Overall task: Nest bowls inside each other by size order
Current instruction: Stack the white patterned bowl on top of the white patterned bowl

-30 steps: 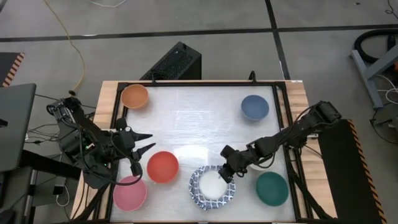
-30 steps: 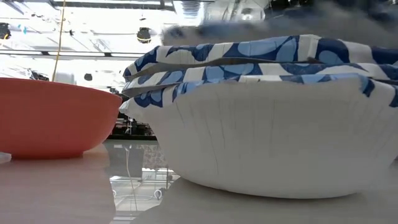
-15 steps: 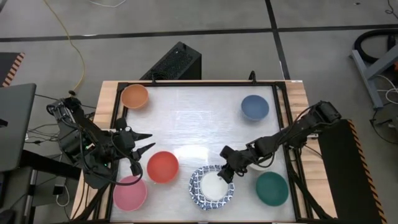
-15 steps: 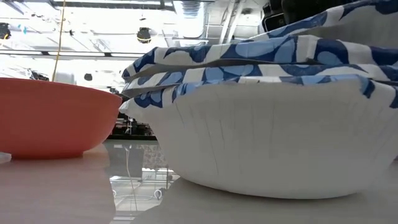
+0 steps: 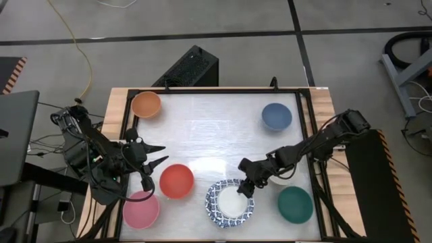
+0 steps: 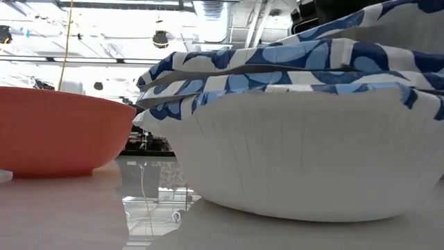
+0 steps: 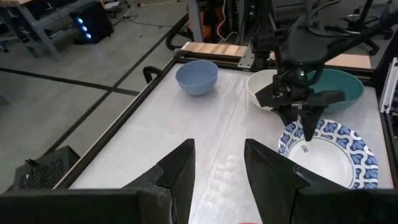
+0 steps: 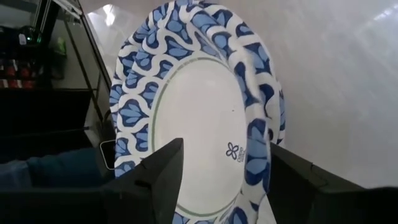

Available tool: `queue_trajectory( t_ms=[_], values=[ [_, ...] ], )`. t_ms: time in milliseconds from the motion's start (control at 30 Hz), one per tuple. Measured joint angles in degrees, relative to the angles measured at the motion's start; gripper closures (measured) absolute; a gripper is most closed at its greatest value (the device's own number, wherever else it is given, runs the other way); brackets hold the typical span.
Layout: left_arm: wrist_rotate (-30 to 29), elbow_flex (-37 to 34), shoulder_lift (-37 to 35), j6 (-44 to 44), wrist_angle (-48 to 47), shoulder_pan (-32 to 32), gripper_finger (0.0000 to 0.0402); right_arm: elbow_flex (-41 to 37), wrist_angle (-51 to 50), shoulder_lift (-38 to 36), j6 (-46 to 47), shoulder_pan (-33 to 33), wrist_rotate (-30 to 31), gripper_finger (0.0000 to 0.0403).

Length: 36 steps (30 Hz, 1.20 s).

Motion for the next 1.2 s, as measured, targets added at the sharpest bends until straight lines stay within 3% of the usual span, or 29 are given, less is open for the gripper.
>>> queue_trajectory(
  t_ms=[167, 667, 1200],
  values=[
    [0.02, 0.00, 0.00, -0.32, 0.00, 0.00, 0.0272, 1.77, -2.59, 0.00, -0.71, -1.28, -1.24, 0.0176],
    [0.13, 0.00, 0.00, -1.11, 0.02, 0.02, 0.0272, 13.82, -31.69, 0.00, -7.77, -0.83, 2.12, 0.0176],
    [0.00, 0.00, 0.00, -0.90, 0.02, 0.02, 0.0272, 15.06, -34.93, 0.15, -3.43, 3.10, 8.20, 0.0207]
  ],
)
